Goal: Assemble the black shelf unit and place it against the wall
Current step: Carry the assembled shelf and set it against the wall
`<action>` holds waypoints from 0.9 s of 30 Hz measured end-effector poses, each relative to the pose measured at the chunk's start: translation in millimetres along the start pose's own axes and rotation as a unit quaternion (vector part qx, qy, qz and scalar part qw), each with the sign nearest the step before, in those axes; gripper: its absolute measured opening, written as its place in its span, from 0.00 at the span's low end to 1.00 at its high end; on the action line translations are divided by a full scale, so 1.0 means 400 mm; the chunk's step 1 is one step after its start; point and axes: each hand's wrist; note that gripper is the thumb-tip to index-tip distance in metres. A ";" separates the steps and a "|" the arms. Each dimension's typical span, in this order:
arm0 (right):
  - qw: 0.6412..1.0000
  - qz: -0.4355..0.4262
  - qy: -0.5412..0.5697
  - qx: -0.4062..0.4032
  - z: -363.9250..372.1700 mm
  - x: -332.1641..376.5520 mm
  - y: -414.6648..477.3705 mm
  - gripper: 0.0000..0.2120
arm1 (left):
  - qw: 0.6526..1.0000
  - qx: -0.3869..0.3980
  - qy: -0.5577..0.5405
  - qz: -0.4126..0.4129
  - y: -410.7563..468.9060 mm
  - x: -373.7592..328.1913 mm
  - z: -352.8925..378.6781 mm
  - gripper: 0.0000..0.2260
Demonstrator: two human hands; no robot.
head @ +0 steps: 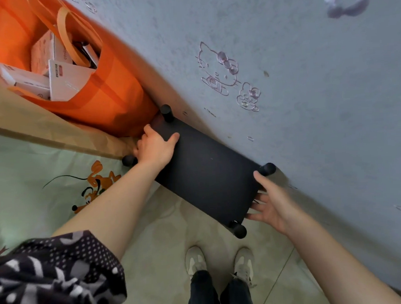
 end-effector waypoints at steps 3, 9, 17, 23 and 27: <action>0.999 0.005 -0.031 0.015 0.012 -0.001 0.020 0.18 | 0.999 0.045 -0.011 -0.005 0.037 -0.002 0.001 0.39; 1.000 -0.016 0.010 0.024 -0.011 -0.022 0.038 0.17 | 0.997 0.064 -0.039 0.017 0.054 -0.010 0.013 0.34; 0.999 -0.030 0.019 0.038 -0.004 -0.032 0.047 0.20 | 0.993 0.070 -0.085 0.050 0.063 -0.005 -0.013 0.22; 0.998 -0.050 0.013 0.047 0.027 -0.027 0.054 0.20 | 0.988 0.061 -0.140 0.018 0.062 0.044 -0.030 0.30; 0.997 -0.057 0.012 0.057 -0.005 -0.034 0.061 0.21 | 0.986 0.061 -0.158 0.004 0.065 0.023 -0.013 0.37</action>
Point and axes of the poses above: each hand's wrist, its own y-axis towards the middle knuckle, its own z-axis out of the palm, x = y × z, and after that the axes turned 12 degrees about y, right-handed
